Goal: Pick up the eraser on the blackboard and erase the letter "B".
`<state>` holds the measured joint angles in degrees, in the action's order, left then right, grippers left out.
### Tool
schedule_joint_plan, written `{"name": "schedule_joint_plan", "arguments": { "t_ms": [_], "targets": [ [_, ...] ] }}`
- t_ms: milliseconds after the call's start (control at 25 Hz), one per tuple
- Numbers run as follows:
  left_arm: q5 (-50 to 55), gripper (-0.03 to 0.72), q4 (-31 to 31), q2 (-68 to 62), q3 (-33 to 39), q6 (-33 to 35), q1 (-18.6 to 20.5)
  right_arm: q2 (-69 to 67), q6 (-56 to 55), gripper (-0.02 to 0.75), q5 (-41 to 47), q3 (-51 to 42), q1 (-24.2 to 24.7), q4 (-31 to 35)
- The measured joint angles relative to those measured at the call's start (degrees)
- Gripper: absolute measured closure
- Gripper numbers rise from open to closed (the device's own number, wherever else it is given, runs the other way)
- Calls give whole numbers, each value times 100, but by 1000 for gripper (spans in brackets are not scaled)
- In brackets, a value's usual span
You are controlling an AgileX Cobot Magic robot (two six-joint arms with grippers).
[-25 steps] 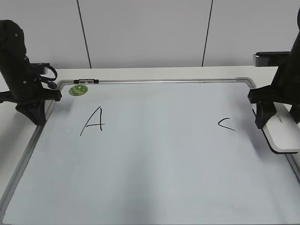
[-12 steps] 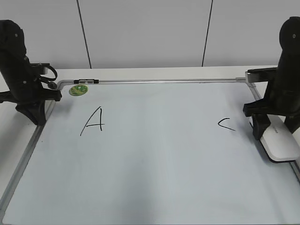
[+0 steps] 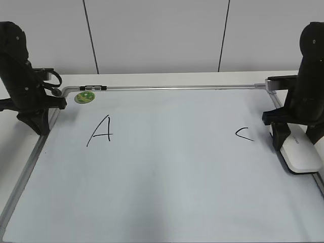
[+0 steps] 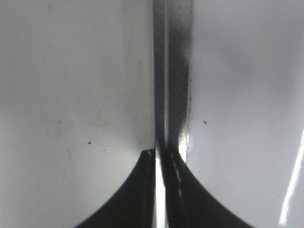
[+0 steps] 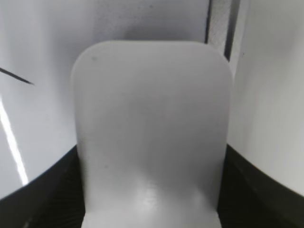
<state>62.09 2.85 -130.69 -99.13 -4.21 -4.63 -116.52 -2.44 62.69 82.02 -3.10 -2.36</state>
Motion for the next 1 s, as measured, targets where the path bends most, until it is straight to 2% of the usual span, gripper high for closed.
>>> {"name": "schedule_joint_plan", "arguments": {
  "t_ms": [400,720,1000],
  "targets": [
    [0,664,0,0,0,0,0,-100,31,209,4,9,0,171],
    [0,664,0,0,0,0,0,-184,-16,108,114,49,0,236],
    [23,659,0,0,-9,0,0,-184,-97,104,527,513,0,182]
  ]
}}
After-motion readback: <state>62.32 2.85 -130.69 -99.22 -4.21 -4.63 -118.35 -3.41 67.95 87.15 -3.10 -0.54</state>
